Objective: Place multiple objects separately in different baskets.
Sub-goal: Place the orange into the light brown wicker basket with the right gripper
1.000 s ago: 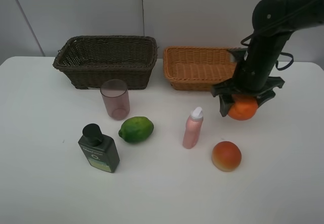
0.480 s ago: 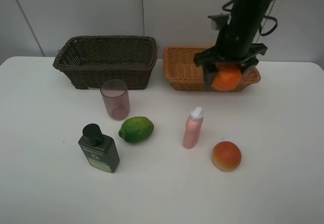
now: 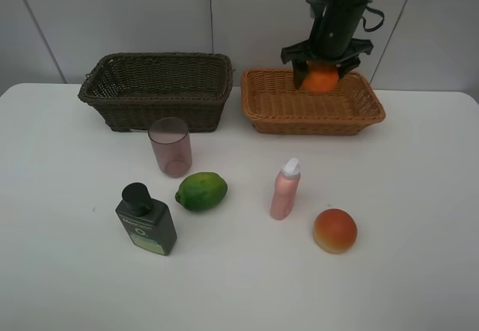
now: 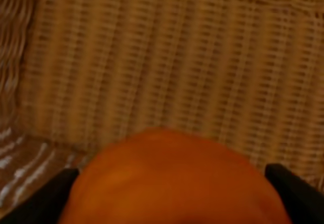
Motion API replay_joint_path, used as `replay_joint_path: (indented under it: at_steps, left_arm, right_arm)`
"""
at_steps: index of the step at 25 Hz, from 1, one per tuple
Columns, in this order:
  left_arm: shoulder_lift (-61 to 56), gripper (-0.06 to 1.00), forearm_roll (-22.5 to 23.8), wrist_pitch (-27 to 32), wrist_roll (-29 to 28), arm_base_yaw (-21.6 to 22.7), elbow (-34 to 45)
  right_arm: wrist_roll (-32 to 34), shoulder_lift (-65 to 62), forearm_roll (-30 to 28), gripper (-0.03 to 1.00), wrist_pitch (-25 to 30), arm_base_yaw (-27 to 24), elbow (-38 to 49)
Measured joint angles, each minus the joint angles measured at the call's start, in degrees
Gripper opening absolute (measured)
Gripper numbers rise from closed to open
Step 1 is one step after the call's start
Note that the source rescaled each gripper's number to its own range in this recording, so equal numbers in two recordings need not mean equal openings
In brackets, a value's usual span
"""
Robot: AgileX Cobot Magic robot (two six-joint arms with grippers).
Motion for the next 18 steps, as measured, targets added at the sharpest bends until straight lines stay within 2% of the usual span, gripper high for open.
replay_joint_path:
  at_steps: [7, 14, 16, 18]
  left_arm:
    - [0.0, 0.96, 0.0, 0.0, 0.0, 0.0, 0.0]
    - [0.0, 0.96, 0.0, 0.0, 0.0, 0.0, 0.0]
    - [0.0, 0.96, 0.0, 0.0, 0.0, 0.0, 0.0]
    - [0.0, 0.96, 0.0, 0.0, 0.0, 0.0, 0.0]
  right_arm:
    - [0.0, 4.79, -0.52, 0.65, -9.02, -1.75, -0.06]
    - [0.0, 7.54, -1.04, 0.65, -10.11, -1.75, -0.1]
    - [0.0, 7.58, -1.08, 0.72, -10.11, -1.75, -0.1]
    - [0.0, 7.58, -1.1, 0.88, -10.11, -1.75, -0.18]
